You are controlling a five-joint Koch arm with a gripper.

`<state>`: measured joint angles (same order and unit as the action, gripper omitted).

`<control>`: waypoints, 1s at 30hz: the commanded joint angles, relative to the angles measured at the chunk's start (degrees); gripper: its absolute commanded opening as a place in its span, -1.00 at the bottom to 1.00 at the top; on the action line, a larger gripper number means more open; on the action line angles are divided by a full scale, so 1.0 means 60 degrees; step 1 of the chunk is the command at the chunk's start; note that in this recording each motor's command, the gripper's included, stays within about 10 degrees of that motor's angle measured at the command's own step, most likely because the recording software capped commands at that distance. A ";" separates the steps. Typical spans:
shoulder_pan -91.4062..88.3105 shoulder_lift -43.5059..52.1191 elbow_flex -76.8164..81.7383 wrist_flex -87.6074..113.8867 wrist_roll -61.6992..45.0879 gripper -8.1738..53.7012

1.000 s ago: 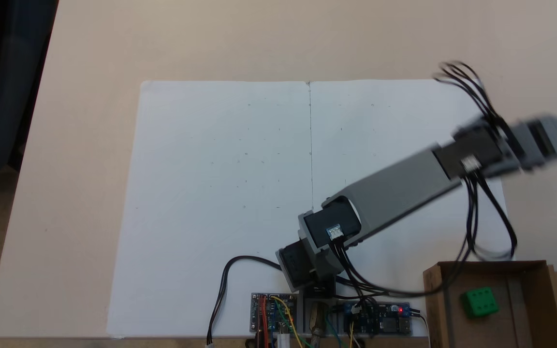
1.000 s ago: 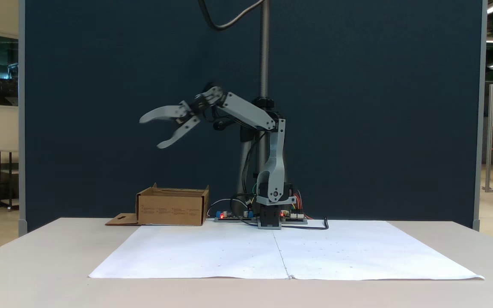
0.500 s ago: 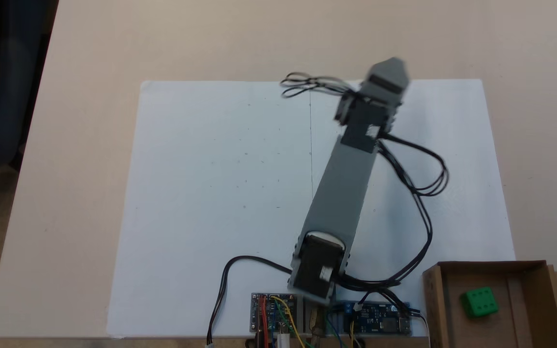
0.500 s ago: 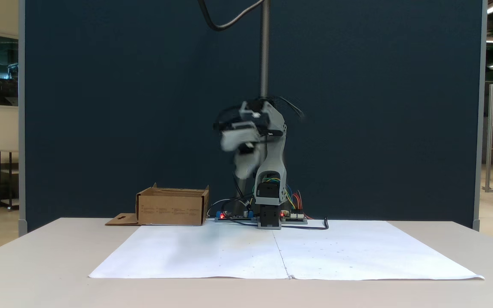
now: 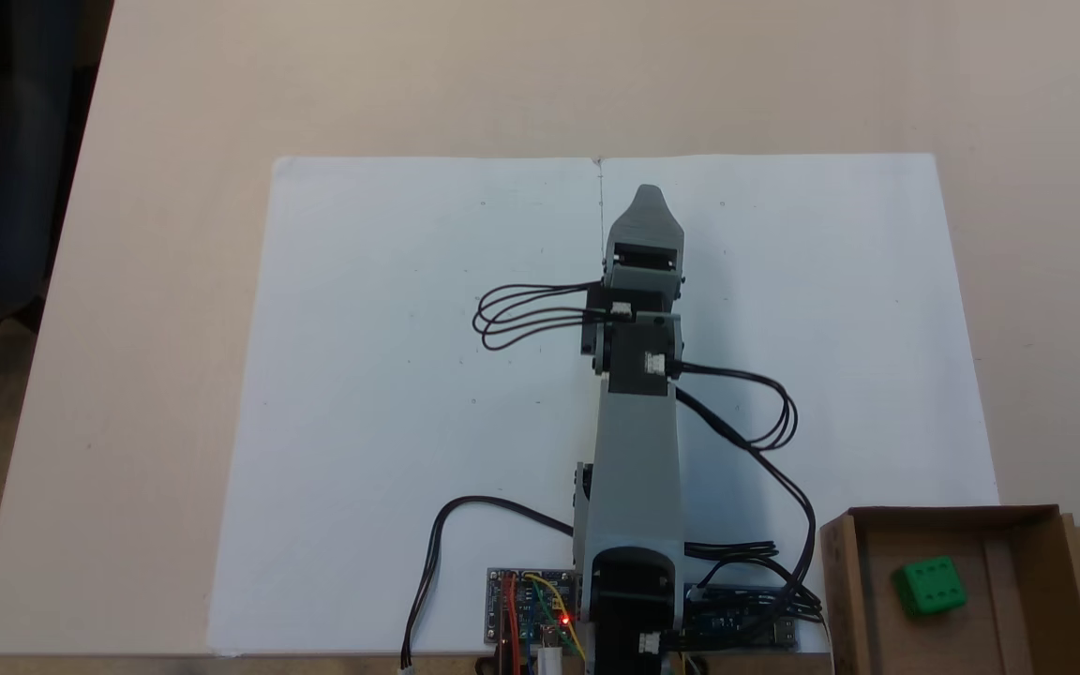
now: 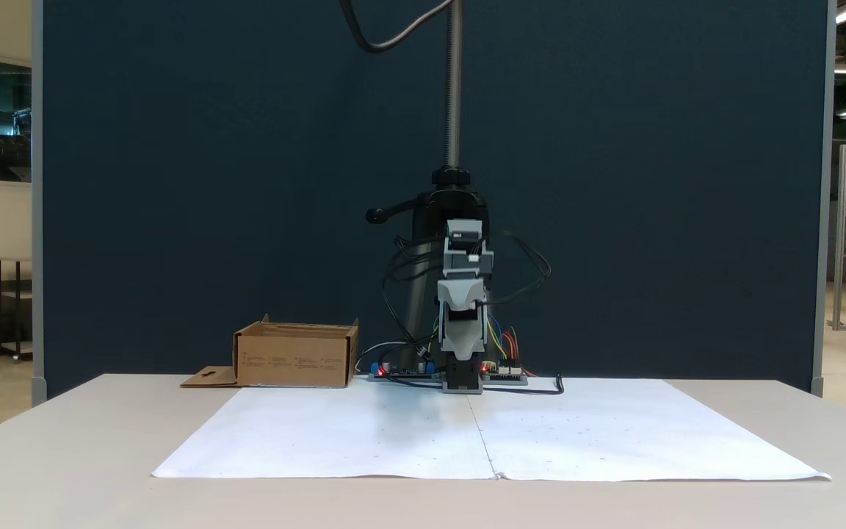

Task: Grasp a green dice and put it in the bin.

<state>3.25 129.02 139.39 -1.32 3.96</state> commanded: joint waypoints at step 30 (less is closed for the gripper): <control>0.0015 0.1172 0.6665 -0.9811 -0.1187 0.69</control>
<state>3.25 129.20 175.08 -51.68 1.85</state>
